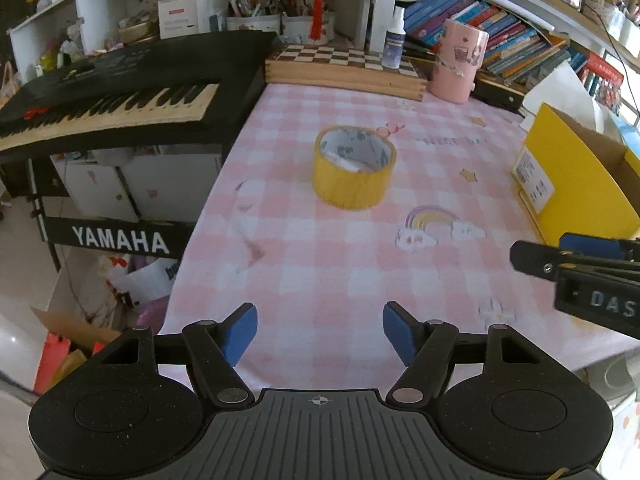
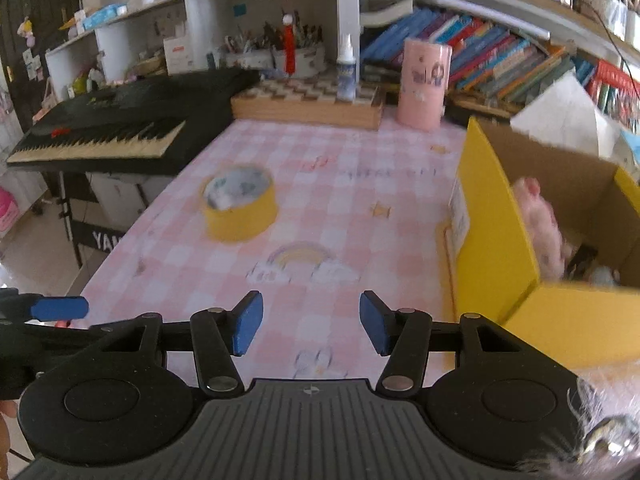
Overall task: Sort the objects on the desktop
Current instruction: 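Move the left gripper toward the yellow tape roll on the table, then grasp the tape roll rim with the left gripper and lift it off the small box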
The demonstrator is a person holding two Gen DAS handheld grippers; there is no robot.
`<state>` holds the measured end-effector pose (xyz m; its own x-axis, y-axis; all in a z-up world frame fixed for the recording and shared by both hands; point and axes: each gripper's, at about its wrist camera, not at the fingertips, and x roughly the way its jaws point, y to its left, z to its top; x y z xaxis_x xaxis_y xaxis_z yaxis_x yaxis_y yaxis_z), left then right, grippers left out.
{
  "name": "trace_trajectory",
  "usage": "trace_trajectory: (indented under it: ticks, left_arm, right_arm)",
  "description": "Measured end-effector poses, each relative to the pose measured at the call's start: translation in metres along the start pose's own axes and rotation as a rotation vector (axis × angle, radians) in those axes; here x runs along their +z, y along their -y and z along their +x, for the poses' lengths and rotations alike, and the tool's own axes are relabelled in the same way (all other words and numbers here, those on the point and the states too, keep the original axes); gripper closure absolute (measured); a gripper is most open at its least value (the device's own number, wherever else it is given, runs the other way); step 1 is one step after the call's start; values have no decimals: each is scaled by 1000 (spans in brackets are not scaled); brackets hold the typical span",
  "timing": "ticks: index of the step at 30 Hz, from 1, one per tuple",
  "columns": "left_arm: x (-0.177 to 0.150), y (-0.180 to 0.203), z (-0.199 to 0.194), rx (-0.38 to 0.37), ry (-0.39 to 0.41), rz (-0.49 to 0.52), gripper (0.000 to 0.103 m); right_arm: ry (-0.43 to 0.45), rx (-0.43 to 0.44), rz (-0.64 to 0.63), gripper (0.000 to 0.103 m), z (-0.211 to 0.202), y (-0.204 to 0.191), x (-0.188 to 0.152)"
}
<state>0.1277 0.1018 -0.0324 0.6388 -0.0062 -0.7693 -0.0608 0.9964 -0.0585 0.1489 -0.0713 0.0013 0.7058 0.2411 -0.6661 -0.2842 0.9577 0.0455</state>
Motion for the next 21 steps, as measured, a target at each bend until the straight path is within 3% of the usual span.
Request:
trace_trajectory:
  ticks: [6, 19, 21]
  left_arm:
    - [30, 15, 26, 7, 34, 9, 31]
    - [77, 29, 84, 22, 91, 46, 31]
    - [82, 32, 92, 23, 87, 53, 27]
  right_arm:
    - [79, 7, -19, 51, 10, 19, 28]
    - [96, 50, -28, 51, 31, 46, 57]
    - [92, 53, -24, 51, 34, 49, 58]
